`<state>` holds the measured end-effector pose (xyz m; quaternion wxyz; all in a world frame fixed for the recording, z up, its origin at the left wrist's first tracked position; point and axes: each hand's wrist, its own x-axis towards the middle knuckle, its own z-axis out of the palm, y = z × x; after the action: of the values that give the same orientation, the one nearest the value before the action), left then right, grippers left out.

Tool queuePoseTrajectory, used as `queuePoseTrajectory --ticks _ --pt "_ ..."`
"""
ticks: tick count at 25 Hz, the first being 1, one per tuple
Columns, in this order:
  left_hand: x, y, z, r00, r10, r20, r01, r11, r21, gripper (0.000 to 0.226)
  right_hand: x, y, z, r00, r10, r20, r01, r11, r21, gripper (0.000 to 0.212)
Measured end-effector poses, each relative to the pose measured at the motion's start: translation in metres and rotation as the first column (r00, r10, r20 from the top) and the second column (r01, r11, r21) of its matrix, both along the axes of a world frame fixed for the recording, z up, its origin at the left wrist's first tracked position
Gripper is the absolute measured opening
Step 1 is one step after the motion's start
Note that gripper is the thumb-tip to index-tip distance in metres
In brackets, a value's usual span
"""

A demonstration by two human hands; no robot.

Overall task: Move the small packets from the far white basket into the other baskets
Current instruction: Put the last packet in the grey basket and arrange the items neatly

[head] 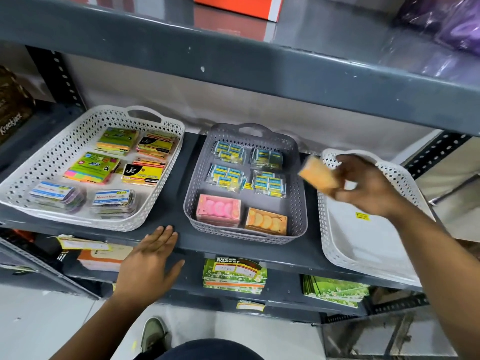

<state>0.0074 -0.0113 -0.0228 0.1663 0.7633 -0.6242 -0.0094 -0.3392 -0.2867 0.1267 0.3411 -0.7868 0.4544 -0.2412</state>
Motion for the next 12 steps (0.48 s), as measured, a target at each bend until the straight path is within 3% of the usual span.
queuePoseTrajectory --ticks 2,4,6,12 --pt "-0.001 0.001 0.001 1.000 0.007 -0.007 -0.007 1.000 0.001 0.064 0.034 0.030 -0.007 0.978 0.195 -0.073 -0.192 0.981 0.038 0.074" --pt "-0.002 0.001 0.002 1.000 0.010 -0.011 -0.010 1.000 0.005 0.064 0.061 0.046 -0.021 0.920 0.307 -0.246 -0.295 0.952 0.083 0.077" --pt "-0.003 0.001 0.004 1.000 0.007 -0.014 -0.007 1.000 0.010 0.064 0.076 0.051 -0.035 0.862 0.324 -0.389 -0.324 0.944 0.068 0.078" --pt "-0.003 0.002 0.009 1.000 -0.003 -0.009 0.003 1.000 0.014 0.065 0.087 0.050 -0.047 0.801 0.326 -0.502 -0.350 0.935 0.049 0.084"
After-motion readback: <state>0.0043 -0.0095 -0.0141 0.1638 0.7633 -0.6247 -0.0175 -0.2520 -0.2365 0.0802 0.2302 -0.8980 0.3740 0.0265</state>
